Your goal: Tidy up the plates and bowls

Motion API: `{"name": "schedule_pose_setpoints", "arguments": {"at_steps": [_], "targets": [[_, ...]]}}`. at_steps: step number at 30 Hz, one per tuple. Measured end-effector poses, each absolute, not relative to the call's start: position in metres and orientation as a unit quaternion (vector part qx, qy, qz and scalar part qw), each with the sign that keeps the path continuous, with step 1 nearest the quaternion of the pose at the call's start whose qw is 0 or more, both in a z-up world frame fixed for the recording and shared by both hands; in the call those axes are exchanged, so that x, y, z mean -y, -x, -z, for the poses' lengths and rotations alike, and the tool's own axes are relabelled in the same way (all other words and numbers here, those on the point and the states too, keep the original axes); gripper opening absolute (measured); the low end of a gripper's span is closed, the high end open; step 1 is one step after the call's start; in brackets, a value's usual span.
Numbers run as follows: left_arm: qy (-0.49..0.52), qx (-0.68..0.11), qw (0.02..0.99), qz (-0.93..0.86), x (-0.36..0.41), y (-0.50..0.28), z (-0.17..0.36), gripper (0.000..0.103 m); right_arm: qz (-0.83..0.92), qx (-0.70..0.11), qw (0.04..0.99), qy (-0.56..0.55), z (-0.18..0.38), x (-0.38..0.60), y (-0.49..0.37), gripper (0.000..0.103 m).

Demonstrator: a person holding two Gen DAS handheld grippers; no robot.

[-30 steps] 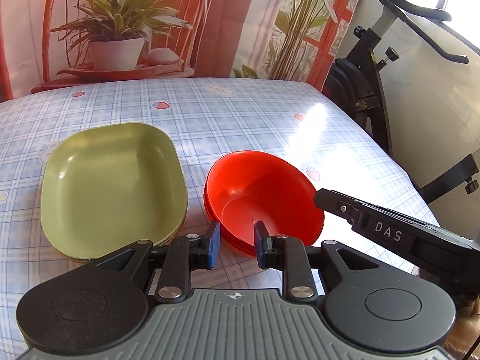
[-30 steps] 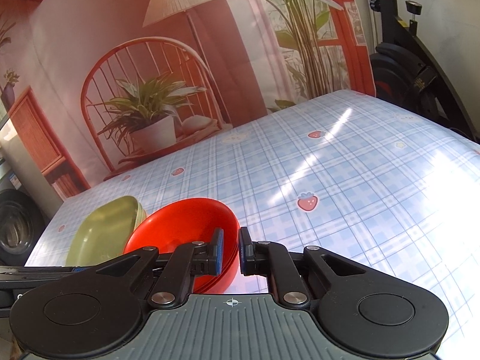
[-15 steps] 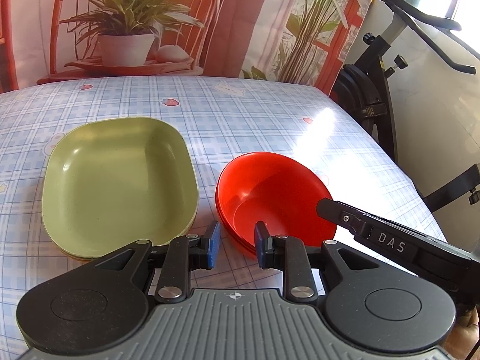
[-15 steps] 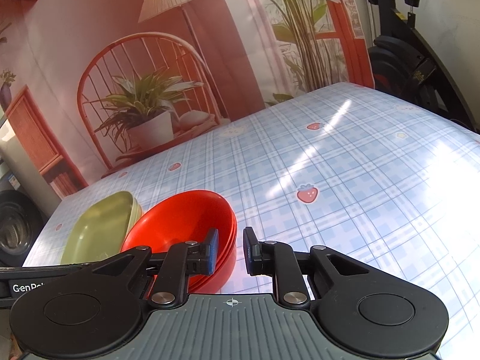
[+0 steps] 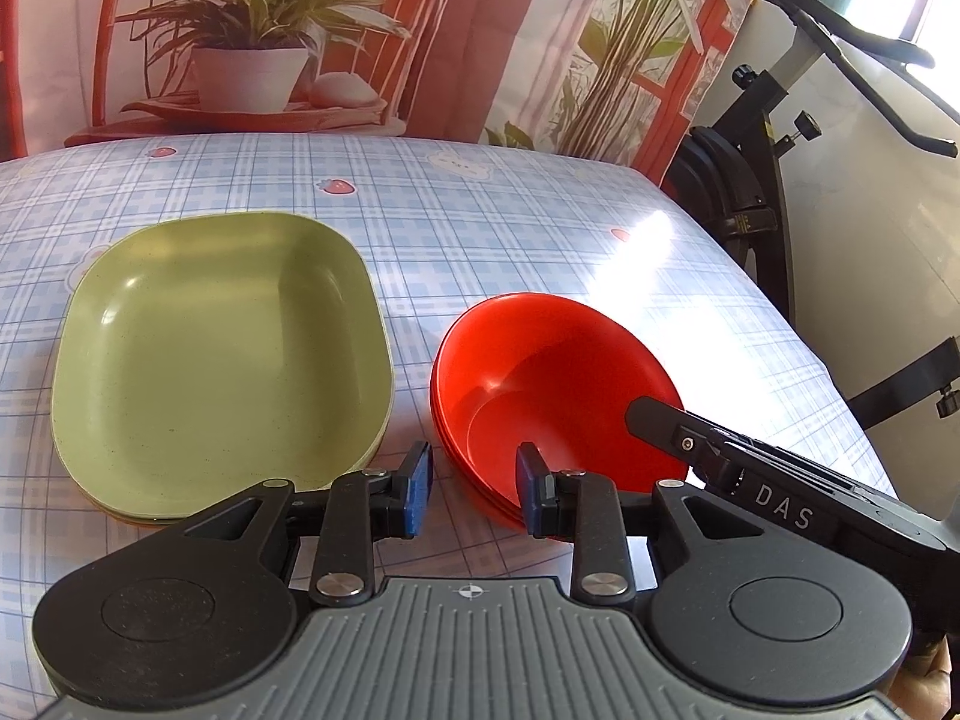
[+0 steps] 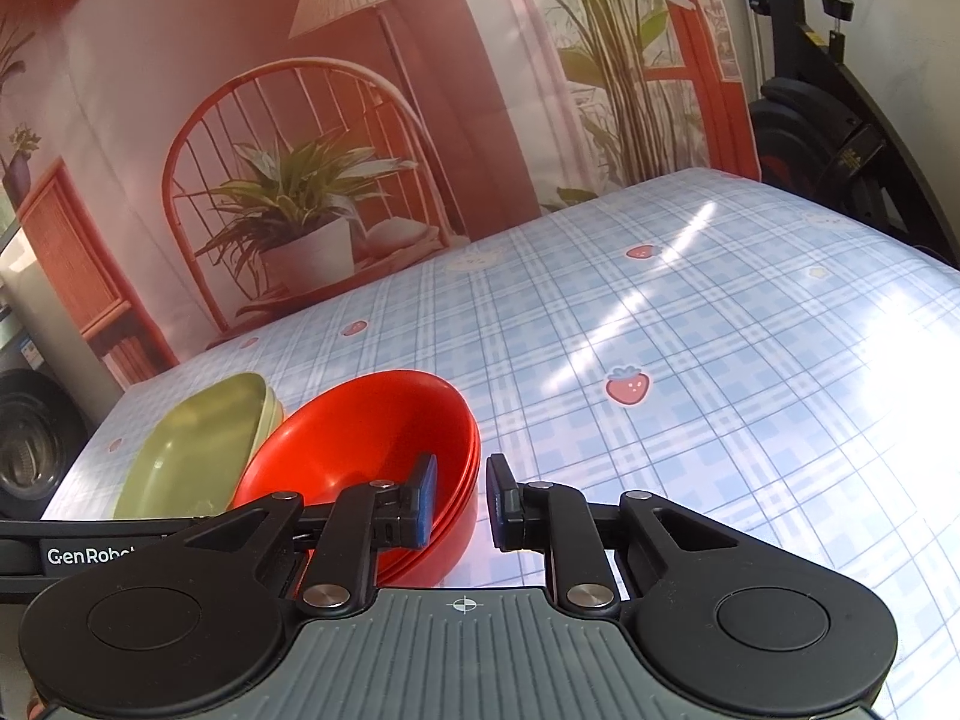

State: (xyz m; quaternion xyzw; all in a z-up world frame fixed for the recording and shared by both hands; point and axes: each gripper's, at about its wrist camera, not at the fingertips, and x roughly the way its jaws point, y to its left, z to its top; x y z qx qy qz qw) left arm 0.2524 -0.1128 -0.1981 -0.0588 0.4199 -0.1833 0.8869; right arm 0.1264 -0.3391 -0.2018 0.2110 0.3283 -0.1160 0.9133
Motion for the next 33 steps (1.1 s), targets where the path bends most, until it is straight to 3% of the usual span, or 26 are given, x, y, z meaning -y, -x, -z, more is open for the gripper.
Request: {"name": "schedule_pose_setpoints", "arguments": {"at_steps": [33], "targets": [[0.064, -0.372, 0.906, 0.19, 0.089, -0.238, 0.161, 0.03, 0.109, -0.311, 0.932, -0.151, 0.159, 0.302, -0.146, 0.014]]}}
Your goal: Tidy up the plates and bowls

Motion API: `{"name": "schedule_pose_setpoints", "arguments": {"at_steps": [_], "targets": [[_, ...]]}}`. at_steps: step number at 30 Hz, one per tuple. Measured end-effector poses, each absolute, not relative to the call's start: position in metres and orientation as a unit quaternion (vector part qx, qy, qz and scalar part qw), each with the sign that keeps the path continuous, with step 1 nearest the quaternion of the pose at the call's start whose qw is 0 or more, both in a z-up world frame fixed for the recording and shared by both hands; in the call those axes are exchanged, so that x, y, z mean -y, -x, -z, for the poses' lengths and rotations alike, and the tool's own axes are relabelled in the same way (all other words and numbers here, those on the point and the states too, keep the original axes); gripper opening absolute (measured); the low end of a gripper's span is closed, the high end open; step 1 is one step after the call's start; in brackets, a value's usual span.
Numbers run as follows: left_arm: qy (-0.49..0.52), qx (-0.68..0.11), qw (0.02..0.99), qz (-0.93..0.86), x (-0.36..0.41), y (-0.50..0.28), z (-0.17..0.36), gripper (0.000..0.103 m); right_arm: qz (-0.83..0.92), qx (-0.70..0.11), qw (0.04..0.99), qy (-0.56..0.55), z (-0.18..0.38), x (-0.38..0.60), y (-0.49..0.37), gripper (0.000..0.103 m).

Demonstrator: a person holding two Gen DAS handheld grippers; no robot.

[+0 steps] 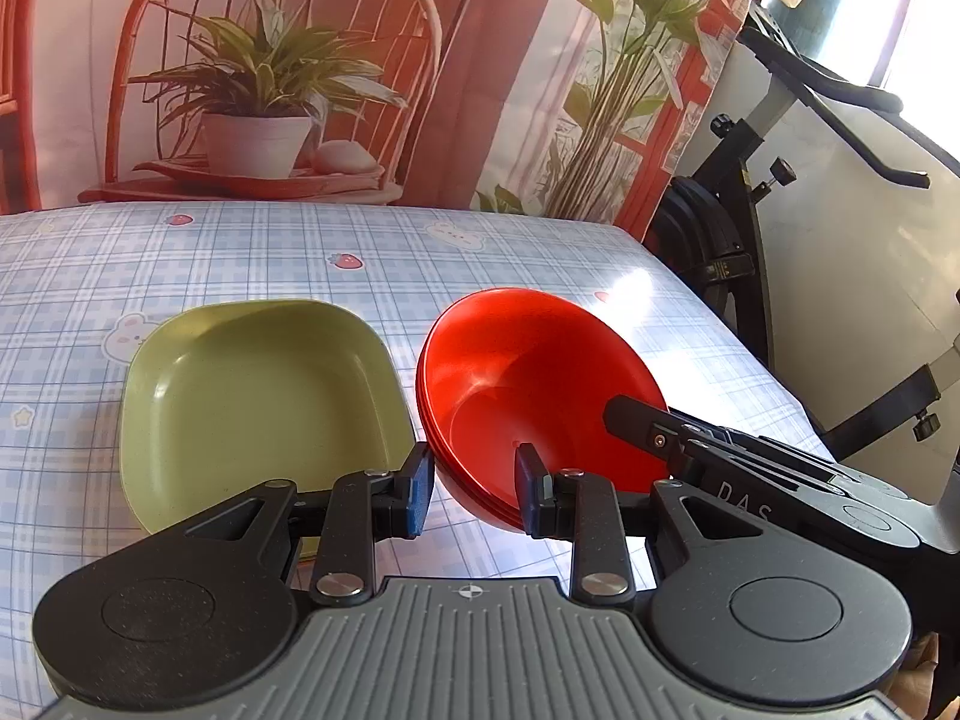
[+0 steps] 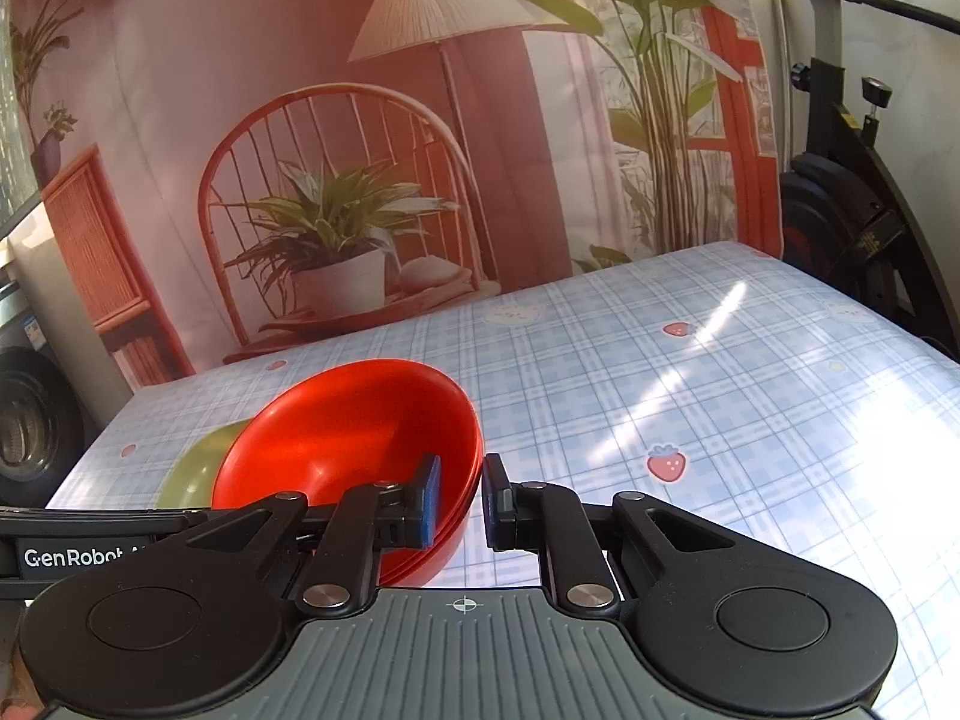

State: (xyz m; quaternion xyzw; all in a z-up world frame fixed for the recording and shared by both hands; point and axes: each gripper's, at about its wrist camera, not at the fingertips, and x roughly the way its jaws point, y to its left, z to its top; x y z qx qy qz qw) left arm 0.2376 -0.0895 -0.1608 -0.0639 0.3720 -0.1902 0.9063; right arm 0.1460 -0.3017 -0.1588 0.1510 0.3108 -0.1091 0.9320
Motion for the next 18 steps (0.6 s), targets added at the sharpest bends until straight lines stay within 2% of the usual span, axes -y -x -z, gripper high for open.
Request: {"name": "schedule_pose_setpoints", "arguments": {"at_steps": [18], "targets": [[0.106, -0.363, 0.913, 0.152, 0.004, -0.246, 0.151, 0.03, 0.047, -0.354, 0.927, -0.111, 0.161, 0.229, -0.218, 0.014]]}}
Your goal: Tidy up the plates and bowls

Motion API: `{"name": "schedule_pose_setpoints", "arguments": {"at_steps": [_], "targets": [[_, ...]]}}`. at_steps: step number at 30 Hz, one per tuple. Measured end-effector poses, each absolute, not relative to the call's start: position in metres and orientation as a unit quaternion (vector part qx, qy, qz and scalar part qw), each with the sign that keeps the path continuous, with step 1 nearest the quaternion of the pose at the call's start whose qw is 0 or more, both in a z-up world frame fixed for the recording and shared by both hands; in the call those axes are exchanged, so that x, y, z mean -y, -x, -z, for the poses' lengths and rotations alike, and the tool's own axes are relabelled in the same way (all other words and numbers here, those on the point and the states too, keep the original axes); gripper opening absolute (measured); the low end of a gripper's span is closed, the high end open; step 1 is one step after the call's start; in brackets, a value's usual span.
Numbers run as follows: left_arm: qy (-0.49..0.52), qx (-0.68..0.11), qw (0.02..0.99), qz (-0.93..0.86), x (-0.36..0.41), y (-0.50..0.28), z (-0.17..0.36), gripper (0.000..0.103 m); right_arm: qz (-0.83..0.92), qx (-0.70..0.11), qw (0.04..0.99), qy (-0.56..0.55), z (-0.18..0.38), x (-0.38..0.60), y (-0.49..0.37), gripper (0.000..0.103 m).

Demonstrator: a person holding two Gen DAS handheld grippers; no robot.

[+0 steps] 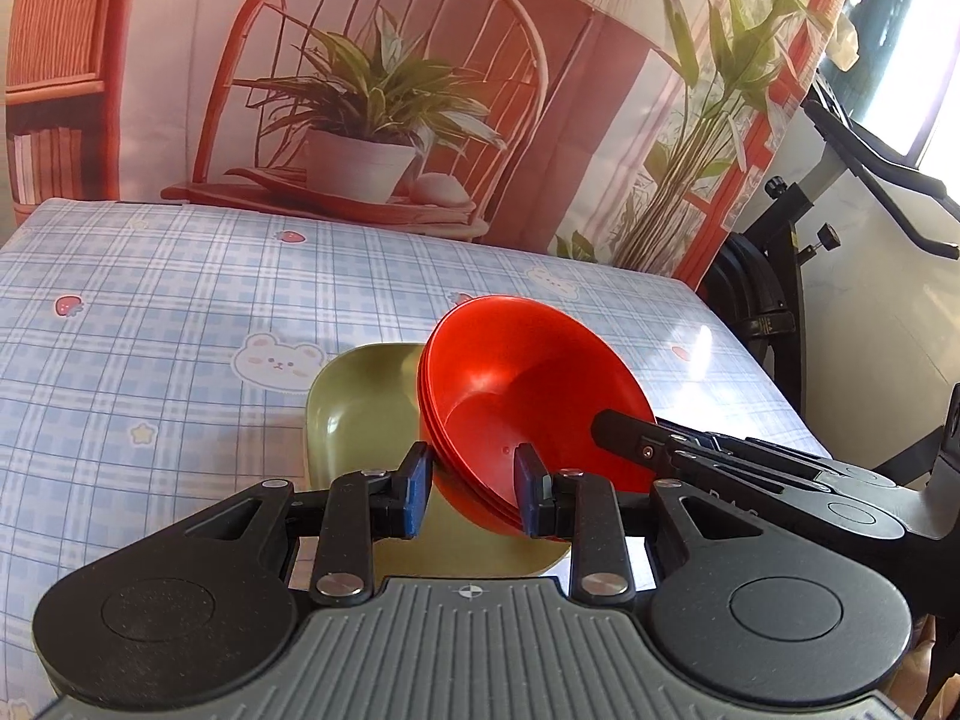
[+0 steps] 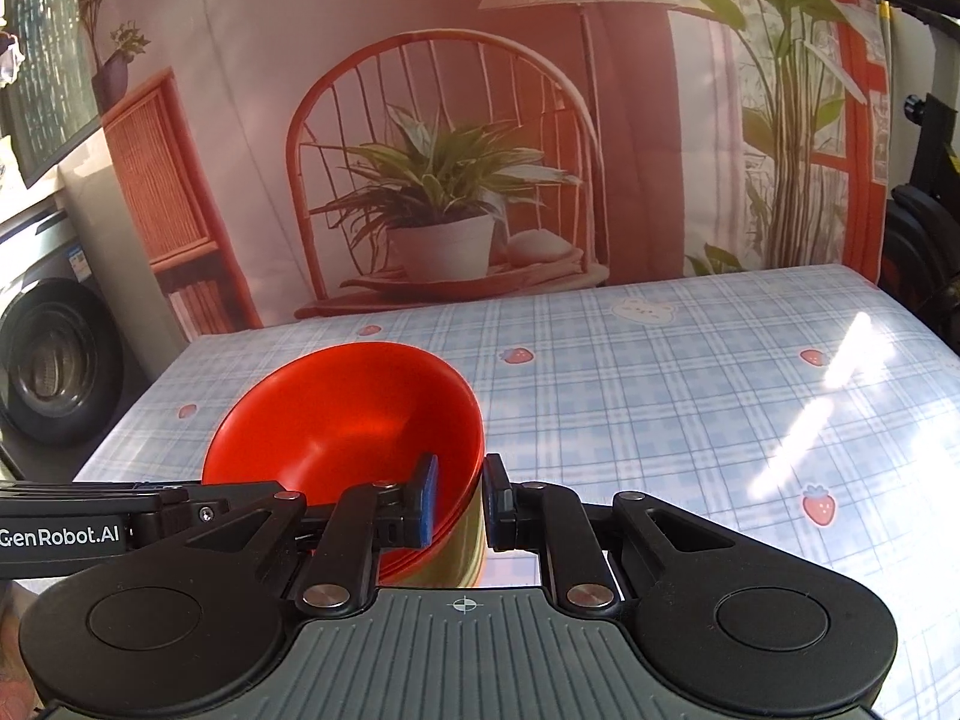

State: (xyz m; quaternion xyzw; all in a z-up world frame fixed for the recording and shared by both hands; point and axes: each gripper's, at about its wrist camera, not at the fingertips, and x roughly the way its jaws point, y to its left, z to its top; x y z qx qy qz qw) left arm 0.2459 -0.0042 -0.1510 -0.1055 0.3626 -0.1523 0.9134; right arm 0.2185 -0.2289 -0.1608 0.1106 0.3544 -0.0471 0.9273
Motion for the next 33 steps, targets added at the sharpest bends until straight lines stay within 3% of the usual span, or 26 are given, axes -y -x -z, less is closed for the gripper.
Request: {"name": "schedule_pose_setpoints", "arguments": {"at_steps": [33], "targets": [[0.118, -0.39, 0.904, 0.125, -0.022, -0.243, 0.182, 0.03, 0.024, -0.395, 0.915, -0.075, 0.187, 0.189, -0.232, 0.015]]}}
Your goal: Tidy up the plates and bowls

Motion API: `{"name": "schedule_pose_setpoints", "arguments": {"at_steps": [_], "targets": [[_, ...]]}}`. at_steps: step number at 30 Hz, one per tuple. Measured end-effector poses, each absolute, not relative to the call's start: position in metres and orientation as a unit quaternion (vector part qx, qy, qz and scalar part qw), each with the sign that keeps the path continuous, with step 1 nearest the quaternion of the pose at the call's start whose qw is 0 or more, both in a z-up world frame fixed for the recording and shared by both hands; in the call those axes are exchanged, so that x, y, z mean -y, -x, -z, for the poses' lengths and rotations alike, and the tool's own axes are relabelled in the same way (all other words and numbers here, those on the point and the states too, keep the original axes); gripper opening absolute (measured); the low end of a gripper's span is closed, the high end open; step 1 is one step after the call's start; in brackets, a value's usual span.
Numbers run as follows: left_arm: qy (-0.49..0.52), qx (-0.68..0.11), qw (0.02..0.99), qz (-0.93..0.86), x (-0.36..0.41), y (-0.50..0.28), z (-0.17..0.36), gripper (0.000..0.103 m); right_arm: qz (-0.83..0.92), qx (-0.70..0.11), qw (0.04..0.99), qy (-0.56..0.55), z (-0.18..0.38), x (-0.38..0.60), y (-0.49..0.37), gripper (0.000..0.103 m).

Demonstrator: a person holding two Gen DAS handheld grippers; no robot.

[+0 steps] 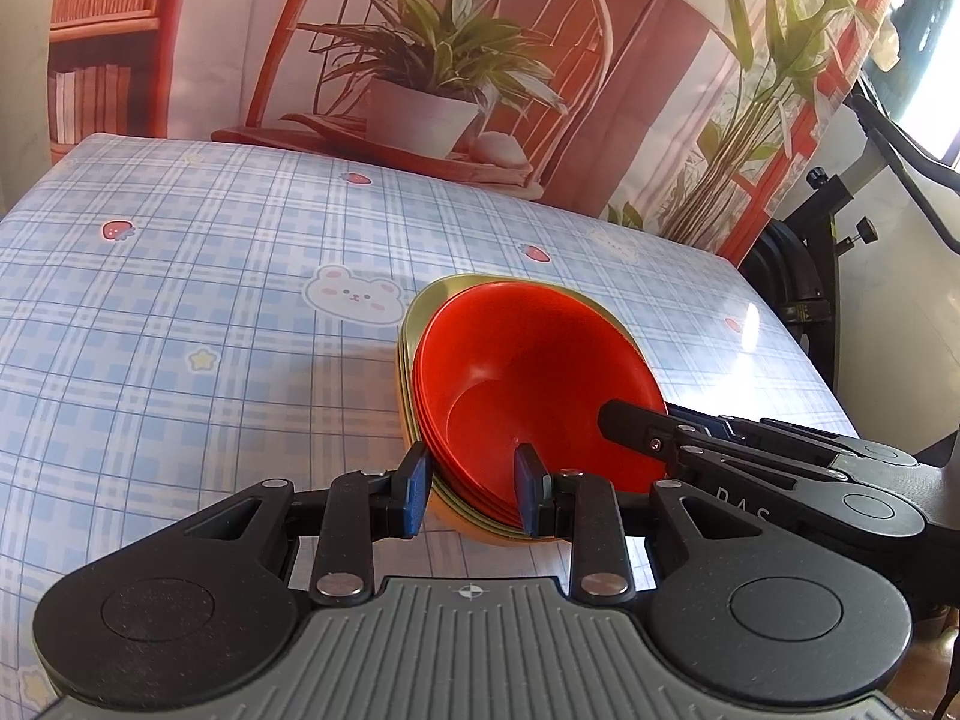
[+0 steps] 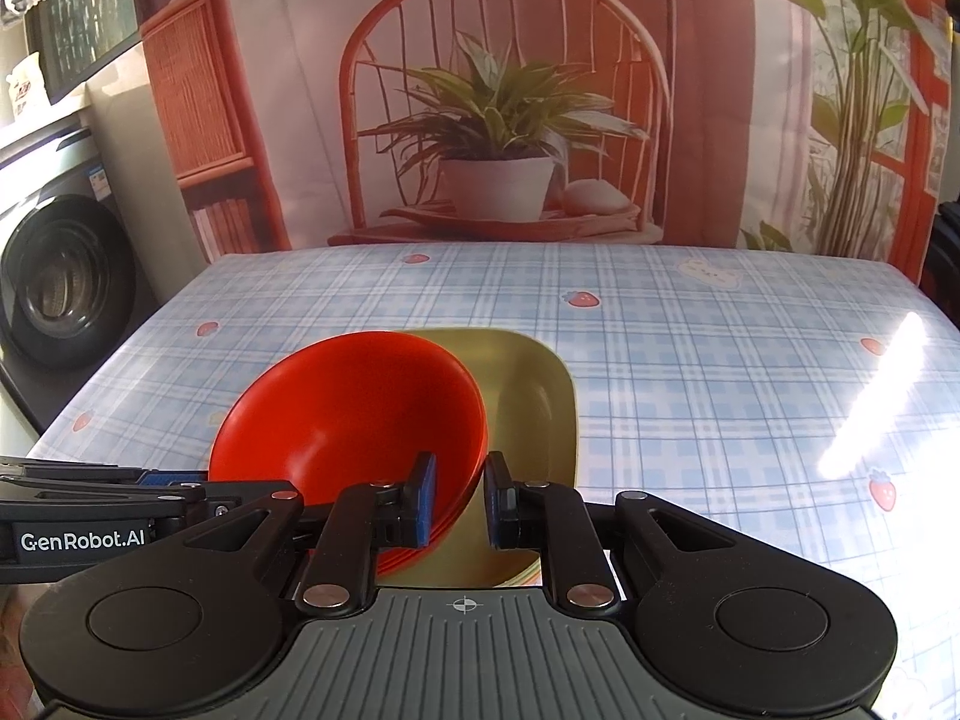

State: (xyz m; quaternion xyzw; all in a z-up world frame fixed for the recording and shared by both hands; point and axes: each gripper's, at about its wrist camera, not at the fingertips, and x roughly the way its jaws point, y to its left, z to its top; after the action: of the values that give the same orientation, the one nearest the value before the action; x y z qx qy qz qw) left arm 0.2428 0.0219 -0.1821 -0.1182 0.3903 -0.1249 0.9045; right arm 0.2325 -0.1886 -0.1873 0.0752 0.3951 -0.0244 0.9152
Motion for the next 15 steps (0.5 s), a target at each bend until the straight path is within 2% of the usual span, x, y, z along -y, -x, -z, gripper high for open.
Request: {"name": "schedule_pose_setpoints", "arguments": {"at_steps": [8, 11, 15], "targets": [[0.115, -0.389, 0.907, 0.112, -0.022, -0.242, 0.181, 0.033, 0.024, -0.401, 0.912, -0.077, 0.187, 0.188, -0.235, 0.017], [0.107, -0.387, 0.911, 0.099, -0.021, -0.241, 0.176, 0.042, 0.03, -0.399, 0.913, -0.078, 0.183, 0.191, -0.234, 0.02], [0.098, -0.378, 0.916, 0.091, -0.02, -0.238, 0.166, 0.043, 0.039, -0.391, 0.916, -0.082, 0.174, 0.196, -0.232, 0.022]]}}
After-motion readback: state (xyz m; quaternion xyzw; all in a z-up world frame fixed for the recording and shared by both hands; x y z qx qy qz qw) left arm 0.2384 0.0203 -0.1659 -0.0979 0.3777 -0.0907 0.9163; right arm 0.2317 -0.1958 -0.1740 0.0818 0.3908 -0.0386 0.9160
